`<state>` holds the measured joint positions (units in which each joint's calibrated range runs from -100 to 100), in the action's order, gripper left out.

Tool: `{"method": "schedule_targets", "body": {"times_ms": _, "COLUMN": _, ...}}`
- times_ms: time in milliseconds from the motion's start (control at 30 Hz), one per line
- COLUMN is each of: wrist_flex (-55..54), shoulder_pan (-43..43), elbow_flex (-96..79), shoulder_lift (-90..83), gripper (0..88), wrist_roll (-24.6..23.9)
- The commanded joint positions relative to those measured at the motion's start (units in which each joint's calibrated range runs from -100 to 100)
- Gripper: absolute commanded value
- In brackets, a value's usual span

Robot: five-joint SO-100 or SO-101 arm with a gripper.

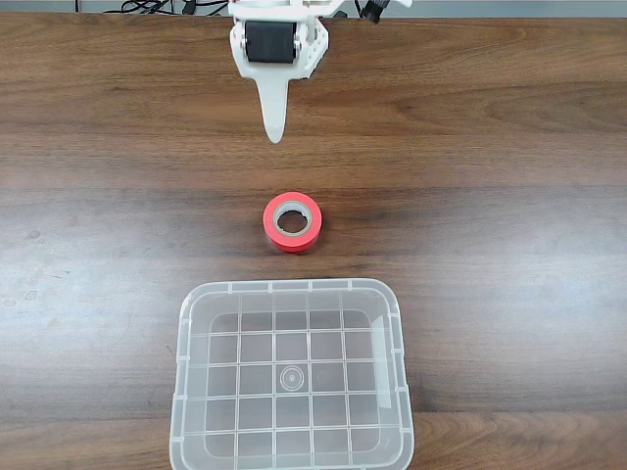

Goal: Grab the tape and place it in the box.

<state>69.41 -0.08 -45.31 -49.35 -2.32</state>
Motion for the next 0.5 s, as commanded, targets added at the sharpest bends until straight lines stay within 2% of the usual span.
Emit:
{"method": "schedule_targets", "body": {"times_ms": 0, "wrist_flex": 2.85, "shoulder_pan": -0.22, "elbow_flex": 12.32, "shoulder_lift": 17.98, "gripper": 1.3, "wrist_roll": -0.21}}
{"method": "schedule_targets", "body": {"times_ms": 167, "wrist_flex": 0.8, "shoulder_pan": 0.37, "elbow_flex": 11.36, "shoulder_lift": 24.97, "gripper": 1.3, "wrist_roll": 0.69}}
{"method": "schedule_targets", "body": {"times_ms": 467, "wrist_flex": -17.35, "shoulder_pan": 0.37, "elbow_flex": -2.48, "shoulder_lift": 31.09, "gripper": 1.3, "wrist_roll": 2.59}}
